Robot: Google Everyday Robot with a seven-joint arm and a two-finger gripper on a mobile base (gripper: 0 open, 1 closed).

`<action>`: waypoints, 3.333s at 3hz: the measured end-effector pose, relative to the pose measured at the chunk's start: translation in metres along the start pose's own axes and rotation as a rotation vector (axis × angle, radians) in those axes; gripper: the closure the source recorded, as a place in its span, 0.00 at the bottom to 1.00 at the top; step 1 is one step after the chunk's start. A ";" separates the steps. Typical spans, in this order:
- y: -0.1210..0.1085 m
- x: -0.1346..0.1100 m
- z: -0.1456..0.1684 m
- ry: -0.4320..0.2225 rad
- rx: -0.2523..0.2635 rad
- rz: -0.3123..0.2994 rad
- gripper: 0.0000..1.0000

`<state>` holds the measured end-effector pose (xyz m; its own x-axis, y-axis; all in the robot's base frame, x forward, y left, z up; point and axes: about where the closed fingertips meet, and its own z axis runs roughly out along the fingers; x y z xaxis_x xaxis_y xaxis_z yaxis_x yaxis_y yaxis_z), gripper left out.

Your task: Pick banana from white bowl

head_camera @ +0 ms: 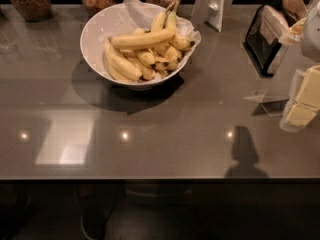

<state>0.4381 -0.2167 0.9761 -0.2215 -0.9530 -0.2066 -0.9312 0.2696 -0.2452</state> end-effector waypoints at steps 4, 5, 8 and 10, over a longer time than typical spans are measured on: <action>-0.060 -0.116 0.026 -0.401 0.061 -0.208 0.00; -0.089 -0.158 0.036 -0.469 0.059 -0.284 0.00; -0.122 -0.257 0.082 -0.440 0.035 -0.538 0.08; -0.140 -0.280 0.126 -0.359 0.042 -0.589 0.30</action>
Offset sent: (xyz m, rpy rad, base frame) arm 0.0454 0.0622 0.0118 0.2309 -0.1414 0.1903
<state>0.6670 0.0297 0.9488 0.4339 -0.8396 -0.3269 -0.8535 -0.2668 -0.4476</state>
